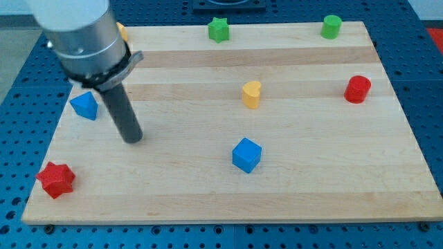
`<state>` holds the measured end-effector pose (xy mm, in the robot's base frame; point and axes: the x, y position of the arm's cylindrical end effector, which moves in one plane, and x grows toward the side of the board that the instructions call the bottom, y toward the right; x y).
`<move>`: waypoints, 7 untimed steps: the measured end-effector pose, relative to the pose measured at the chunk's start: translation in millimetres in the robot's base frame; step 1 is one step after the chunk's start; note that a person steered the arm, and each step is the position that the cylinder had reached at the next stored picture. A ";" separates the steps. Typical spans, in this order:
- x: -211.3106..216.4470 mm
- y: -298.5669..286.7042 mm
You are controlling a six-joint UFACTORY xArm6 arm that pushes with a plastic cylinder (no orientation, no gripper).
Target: Push the yellow heart towards the bottom
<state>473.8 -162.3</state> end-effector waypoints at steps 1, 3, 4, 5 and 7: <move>-47.4 3.9; -116.5 81.8; -120.5 142.7; -114.2 183.3; -86.7 195.7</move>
<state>387.1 33.4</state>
